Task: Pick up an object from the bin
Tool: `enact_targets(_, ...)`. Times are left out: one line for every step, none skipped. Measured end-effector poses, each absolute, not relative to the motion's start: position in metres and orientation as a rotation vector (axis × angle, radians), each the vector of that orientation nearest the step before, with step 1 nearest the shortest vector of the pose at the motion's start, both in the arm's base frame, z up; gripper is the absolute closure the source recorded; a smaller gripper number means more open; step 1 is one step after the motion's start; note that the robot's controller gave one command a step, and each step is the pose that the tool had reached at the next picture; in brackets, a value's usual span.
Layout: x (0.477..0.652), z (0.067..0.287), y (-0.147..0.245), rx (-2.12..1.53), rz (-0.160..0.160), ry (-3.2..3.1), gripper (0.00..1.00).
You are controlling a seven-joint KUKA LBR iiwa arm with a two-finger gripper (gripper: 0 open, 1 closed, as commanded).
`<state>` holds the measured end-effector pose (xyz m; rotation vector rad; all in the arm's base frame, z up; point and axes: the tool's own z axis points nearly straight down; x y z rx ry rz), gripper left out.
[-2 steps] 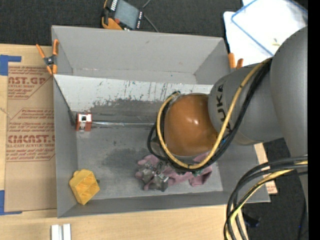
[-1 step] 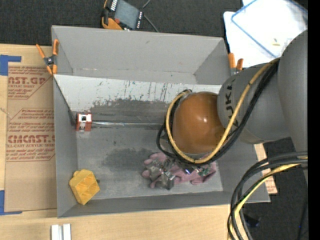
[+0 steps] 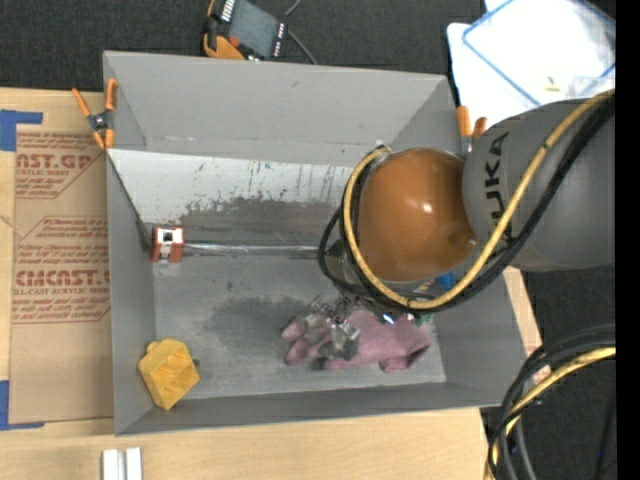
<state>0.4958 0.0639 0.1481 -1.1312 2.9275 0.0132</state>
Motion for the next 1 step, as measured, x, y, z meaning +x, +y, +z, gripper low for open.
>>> enact_targets(0.4871, 0.0877, 0.0405, -0.978, 0.019, 3.002, 1.00)
